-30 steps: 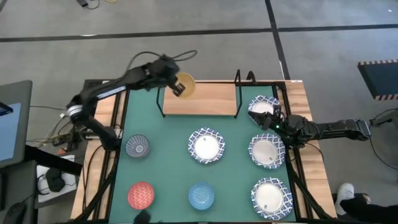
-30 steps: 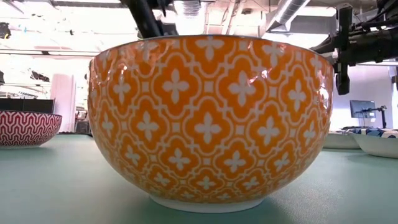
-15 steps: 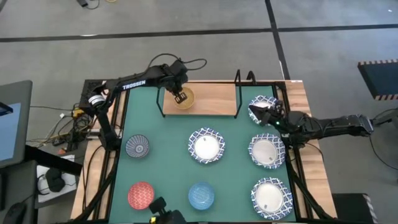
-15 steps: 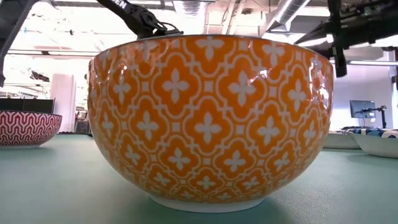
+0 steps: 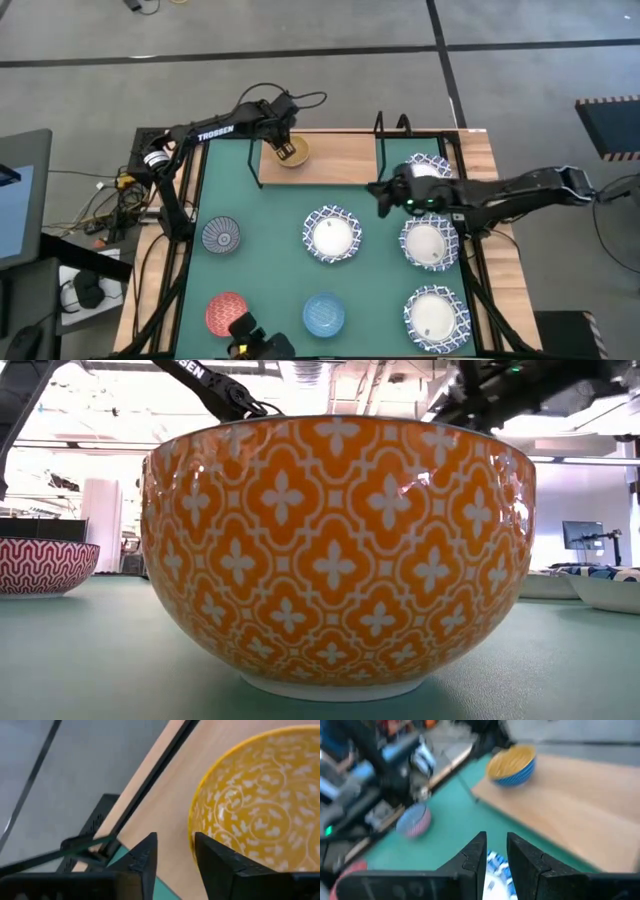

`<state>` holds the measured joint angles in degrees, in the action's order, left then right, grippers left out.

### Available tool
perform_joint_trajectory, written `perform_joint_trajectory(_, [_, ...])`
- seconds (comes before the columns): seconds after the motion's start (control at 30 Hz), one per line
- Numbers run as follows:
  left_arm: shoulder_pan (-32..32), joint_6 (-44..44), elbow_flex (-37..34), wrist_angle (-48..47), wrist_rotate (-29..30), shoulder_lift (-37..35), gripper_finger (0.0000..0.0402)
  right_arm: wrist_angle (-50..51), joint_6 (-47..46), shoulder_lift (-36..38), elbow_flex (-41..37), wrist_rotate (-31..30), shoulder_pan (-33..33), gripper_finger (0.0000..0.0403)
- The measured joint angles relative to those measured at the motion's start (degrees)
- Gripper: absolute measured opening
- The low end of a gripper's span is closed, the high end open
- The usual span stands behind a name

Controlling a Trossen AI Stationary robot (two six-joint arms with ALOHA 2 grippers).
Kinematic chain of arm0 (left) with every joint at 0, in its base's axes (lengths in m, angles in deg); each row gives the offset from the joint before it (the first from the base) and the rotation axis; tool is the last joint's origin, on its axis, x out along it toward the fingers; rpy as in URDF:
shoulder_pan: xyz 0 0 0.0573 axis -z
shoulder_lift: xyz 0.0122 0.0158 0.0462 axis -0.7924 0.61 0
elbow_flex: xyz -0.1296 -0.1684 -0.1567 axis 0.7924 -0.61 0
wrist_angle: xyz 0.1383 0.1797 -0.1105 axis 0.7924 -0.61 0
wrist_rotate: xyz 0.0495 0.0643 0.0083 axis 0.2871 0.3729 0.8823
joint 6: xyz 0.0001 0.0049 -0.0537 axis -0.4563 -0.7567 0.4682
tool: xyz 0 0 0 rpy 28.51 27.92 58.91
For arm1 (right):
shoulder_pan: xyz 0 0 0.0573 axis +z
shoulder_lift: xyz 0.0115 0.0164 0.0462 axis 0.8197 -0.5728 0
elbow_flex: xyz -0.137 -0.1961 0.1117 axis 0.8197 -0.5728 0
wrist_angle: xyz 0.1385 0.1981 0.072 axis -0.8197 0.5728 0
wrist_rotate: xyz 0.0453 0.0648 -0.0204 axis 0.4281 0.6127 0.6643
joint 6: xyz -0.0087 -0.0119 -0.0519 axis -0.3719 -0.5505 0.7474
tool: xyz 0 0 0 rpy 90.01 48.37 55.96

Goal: Place and stack bowls onto a shelf
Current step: Put the small yellow bowl on the shelf, then stack the small light blue bowl on top of the small yellow bowl on the shelf

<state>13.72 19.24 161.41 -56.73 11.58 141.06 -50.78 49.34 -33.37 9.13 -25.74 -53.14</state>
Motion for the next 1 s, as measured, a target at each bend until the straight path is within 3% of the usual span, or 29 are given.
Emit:
perform_joint_trajectory(0.27, [2.36,1.52,11.55,-13.59,-0.95,-0.31,0.0146,9.88,3.04,-15.19,11.56,11.44,1.16,0.0108])
perform_joint_trajectory(0.4, [4.85,-0.8,14.24,-15.9,-8.6,-3.77,0.0147,12.72,3.08,-21.22,15.73,18.64,2.64,0.0139])
perform_joint_trajectory(0.53, [8.61,-0.45,11.47,-14.44,-17.66,-8.94,0.0147,13.89,3.0,-25.99,18.59,21.37,5.45,0.0186])
perform_joint_trajectory(0.63, [12.84,2.54,7.65,-13.56,-19.3,-13.04,0.0147,15.34,3.0,-28.72,19.91,22.17,7.51,0.0214])
perform_joint_trajectory(0.8, [22.89,13.55,-0.38,-9.88,-18.06,-19.96,0.0147,13.85,3.18,-32.32,20.73,23.76,10.95,0.0225])
perform_joint_trajectory(1.0, [38.55,29.22,-8.96,-6.51,-9.56,-26.84,0.0147,5.78,2.89,-36.4,20.89,27.12,14.93,0.0222])
